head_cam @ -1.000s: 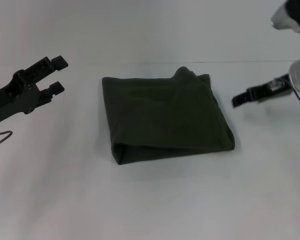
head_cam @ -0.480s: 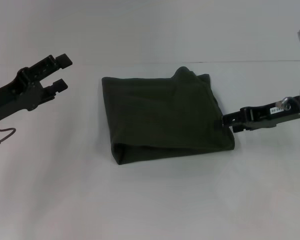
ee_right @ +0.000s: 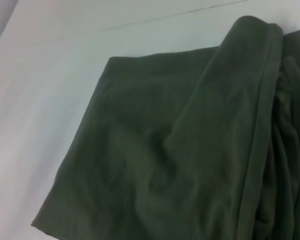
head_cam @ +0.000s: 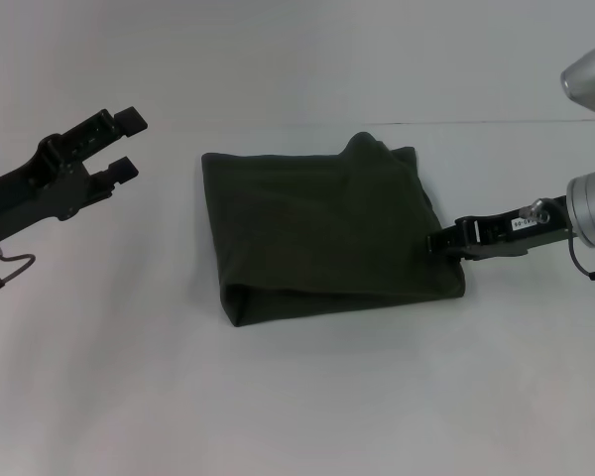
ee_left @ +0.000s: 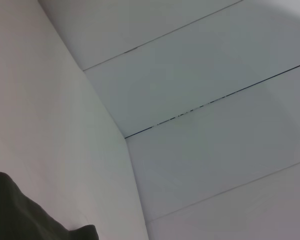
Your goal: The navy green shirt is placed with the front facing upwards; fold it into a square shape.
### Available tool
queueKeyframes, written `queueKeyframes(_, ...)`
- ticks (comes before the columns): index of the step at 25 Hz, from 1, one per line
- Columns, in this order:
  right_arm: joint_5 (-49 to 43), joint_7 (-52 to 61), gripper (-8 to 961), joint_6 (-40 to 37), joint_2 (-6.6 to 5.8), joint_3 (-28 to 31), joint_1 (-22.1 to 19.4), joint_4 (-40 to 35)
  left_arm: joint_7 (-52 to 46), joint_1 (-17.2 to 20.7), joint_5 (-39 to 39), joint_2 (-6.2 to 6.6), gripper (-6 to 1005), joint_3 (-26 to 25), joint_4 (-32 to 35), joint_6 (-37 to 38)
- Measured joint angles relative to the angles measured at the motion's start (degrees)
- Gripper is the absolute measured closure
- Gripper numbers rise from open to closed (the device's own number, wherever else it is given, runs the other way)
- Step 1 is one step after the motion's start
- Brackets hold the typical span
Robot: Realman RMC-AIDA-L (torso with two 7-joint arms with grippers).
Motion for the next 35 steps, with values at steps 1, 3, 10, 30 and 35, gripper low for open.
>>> queueKeyframes(1,-0.1,0.1,412,0.0,0.00,-0.1,0.0,0.0,0.0,0.0,0.0,0.00,79,0.0,0.0,0.0)
queueKeyframes(3,-0.1,0.2,471,-0.2,-0.07,-0.1,0.0,0.0,0.0,0.0,0.0,-0.01,79,0.0,0.0,0.0)
queueKeyframes(10,-0.1,0.3,622,-0.4,-0.51,-0.4,-0.3,0.8,0.2,0.0,-0.2,-0.01,79,0.0,-0.5,0.0)
queueKeyframes(30,0.1,-0.1,943,0.6,-0.91,-0.8,-1.3,0.2,0.3,0.0,-0.4,-0.01,78,0.0,-0.5,0.6)
queueKeyframes(35,0.1,1.8,940,-1.1,-1.60,-0.5,-3.4,-3.4,0.3,0.2,-0.4,-0.01,78,-0.3,-0.6,0.7)
